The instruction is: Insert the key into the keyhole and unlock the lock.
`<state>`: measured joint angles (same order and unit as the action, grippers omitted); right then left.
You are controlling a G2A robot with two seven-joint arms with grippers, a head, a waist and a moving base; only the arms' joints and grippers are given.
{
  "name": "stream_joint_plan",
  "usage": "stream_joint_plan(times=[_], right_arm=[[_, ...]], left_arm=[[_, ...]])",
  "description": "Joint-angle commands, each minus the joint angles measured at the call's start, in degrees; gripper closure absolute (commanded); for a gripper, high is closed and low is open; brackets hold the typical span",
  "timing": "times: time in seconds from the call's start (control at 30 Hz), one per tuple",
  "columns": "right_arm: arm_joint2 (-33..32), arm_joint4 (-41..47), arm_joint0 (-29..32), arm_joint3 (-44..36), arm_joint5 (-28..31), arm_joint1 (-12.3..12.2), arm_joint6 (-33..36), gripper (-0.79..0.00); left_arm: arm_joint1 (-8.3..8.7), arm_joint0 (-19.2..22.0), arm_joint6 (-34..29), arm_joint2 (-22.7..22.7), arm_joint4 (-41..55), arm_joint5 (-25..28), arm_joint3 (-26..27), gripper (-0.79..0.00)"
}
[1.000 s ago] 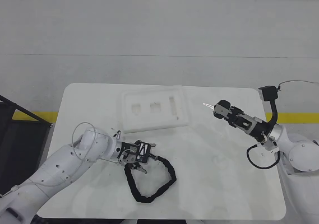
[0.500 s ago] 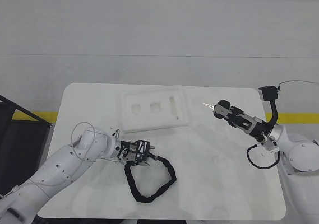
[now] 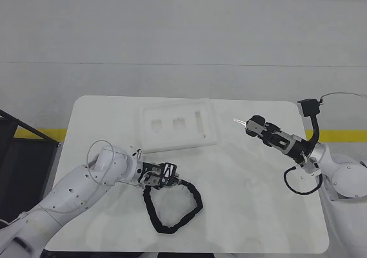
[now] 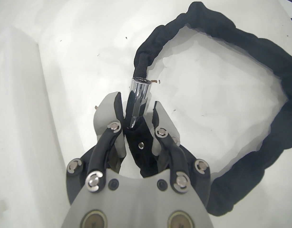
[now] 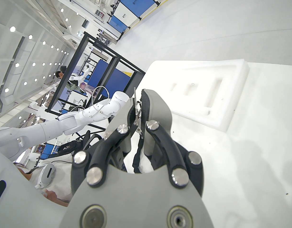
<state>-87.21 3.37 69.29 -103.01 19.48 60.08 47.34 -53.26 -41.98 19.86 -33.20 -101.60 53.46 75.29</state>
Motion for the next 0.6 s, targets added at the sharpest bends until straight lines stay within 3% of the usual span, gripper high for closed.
stream_joint_plan(times=[0.0, 0.33, 0.57], right_arm=[[0.0, 0.0, 0.0, 0.0, 0.0, 0.0, 0.0, 0.0], [0.0, 0.0, 0.0, 0.0, 0.0, 0.0, 0.0, 0.0], [0.0, 0.0, 0.0, 0.0, 0.0, 0.0, 0.0, 0.0]], left_arm=[[-0.11, 0.0, 0.1, -0.1, 0.1, 0.2, 0.0, 0.0], [-0.29, 1.2, 2.4, -2.2, 2.4, 1.7, 0.3, 0.0], [0.36, 2.5, 2.4, -5.6, 4.1, 3.9, 4.2, 0.0]])
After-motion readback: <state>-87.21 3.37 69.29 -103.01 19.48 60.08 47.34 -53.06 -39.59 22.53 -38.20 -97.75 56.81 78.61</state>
